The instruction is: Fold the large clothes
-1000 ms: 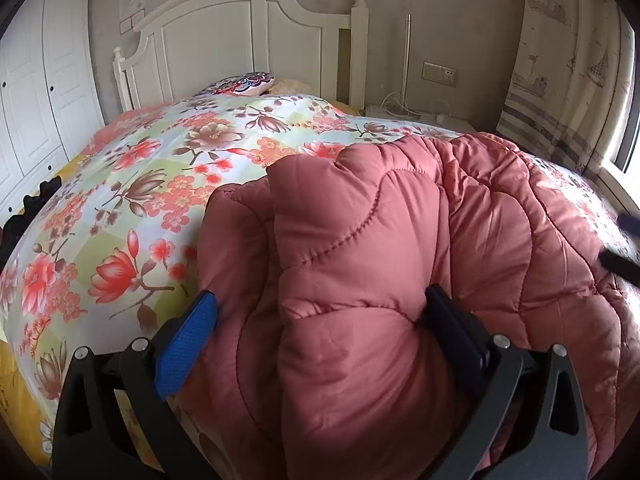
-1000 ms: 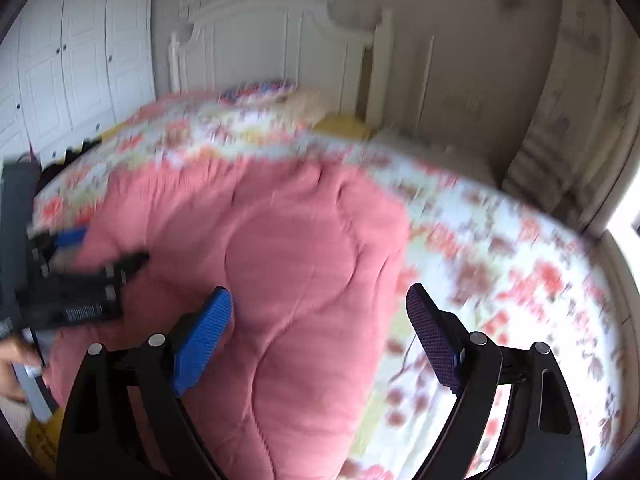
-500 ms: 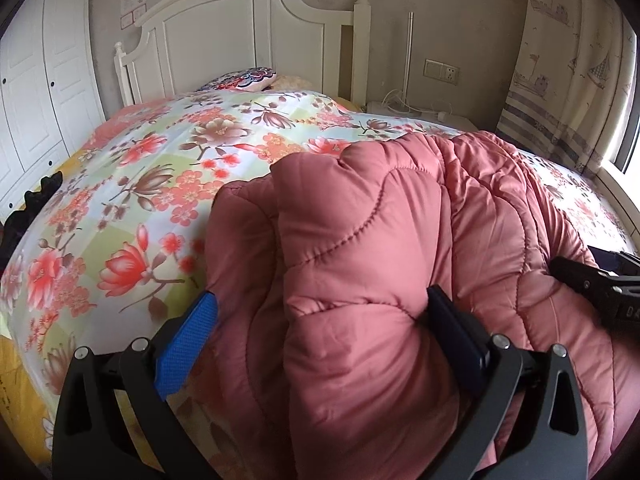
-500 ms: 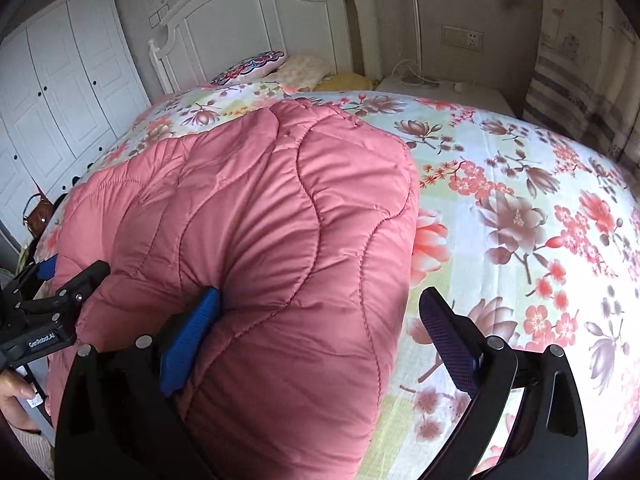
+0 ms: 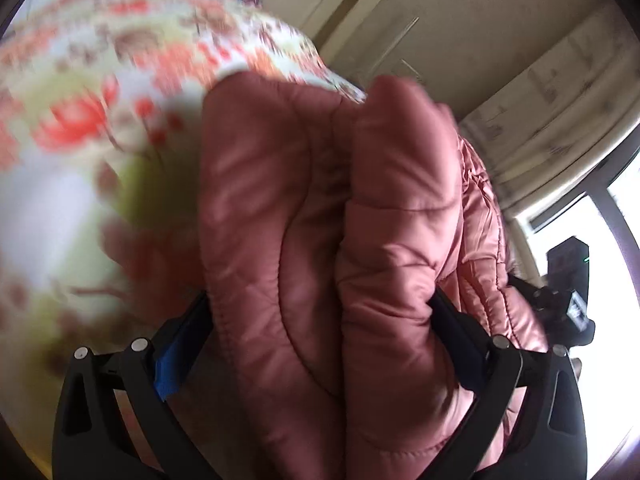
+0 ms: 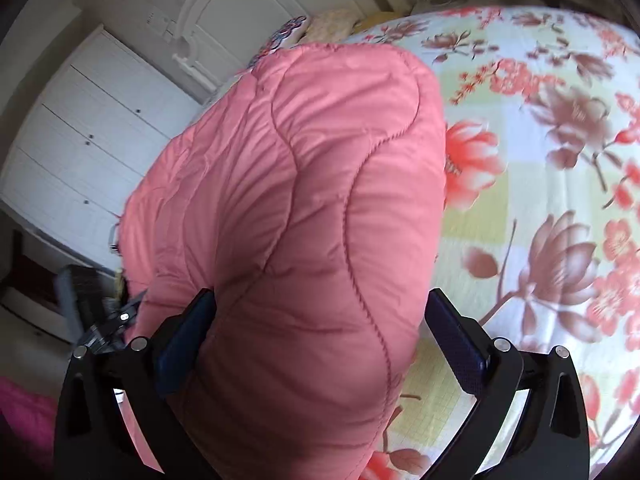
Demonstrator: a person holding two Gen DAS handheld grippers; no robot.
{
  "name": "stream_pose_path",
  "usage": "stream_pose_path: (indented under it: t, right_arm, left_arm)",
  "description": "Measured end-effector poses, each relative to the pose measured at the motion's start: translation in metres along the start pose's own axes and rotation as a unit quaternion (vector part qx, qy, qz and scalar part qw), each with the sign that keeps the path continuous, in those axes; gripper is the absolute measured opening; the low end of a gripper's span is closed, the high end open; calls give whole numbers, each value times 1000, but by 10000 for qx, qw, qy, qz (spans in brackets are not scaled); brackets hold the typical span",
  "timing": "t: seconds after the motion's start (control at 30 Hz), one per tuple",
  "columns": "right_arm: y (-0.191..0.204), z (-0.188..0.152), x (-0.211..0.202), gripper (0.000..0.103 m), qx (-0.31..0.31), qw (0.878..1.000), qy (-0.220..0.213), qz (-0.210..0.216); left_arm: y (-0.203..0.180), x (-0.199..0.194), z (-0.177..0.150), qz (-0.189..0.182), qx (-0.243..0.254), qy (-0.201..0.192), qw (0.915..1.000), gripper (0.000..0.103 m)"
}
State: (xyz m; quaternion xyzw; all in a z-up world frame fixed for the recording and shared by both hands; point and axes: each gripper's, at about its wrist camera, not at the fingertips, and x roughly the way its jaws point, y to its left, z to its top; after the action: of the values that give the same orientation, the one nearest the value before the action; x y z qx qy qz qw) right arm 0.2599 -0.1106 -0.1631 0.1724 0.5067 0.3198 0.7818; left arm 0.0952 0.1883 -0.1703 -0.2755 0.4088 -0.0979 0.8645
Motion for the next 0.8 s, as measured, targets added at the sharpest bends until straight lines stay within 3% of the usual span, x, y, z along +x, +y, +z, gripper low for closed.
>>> stream_pose_path:
  t: [0.13, 0.2, 0.3, 0.4, 0.63, 0.8]
  right_arm:
    - [-2, -4, 2, 99, -61, 9992, -47, 392]
    - [4, -8, -1, 93, -254, 9986, -213, 419]
    - [7, -11, -10, 79, -405, 9970, -470, 452]
    - [3, -13, -21, 71, -481, 9960, -675, 346]
    - [-35, 9, -88, 66, -376, 9866, -1553, -326]
    - [-69, 46, -130, 66, -227, 9786, -1838, -897]
  left_arm:
    - [-4, 6, 3, -117, 151, 127, 9997, 101]
    - [-4, 13, 4, -654, 113, 309, 9973, 79]
    - [-12, 14, 7, -733, 300, 202, 9967, 62]
    - [-33, 19, 15, -745, 503, 75, 9959, 49]
    - [-125, 71, 54, -817, 1211, 29, 9893, 41]
    - [-184, 124, 86, -759, 1575, 77, 9846, 39]
